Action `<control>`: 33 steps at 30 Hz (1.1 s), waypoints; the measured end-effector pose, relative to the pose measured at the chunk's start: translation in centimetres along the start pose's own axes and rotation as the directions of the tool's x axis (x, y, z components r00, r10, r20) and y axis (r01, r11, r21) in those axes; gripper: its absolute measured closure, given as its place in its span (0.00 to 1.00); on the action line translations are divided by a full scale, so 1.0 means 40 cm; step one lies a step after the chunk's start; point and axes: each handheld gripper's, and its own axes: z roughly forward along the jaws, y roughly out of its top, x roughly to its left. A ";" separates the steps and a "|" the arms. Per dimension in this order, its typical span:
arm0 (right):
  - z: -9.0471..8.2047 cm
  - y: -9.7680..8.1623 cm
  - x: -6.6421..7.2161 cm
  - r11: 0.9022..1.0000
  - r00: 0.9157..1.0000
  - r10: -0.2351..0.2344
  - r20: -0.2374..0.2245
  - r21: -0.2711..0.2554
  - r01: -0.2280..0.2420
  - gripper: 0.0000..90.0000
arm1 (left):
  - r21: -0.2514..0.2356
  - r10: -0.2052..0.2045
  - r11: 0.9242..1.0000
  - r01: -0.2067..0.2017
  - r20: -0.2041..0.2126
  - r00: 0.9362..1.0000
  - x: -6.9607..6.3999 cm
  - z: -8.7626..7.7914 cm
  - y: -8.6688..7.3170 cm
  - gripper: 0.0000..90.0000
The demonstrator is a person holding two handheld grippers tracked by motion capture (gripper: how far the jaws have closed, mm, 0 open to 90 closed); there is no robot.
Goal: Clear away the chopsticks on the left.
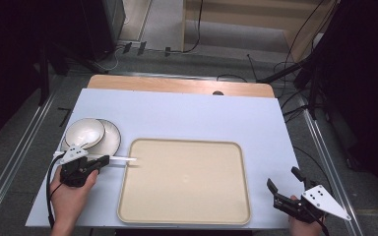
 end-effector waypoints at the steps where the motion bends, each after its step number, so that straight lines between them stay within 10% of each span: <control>1: 0.000 0.000 0.000 1.000 1.000 0.000 0.000 0.000 0.000 0.14 | 0.000 0.000 1.000 0.000 0.000 1.000 0.000 0.000 0.000 1.00; 33: 0.003 -0.006 0.004 1.000 1.000 0.003 -0.008 0.014 -0.002 0.14 | 0.016 0.052 0.999 -0.051 -0.113 0.992 0.006 0.087 0.061 1.00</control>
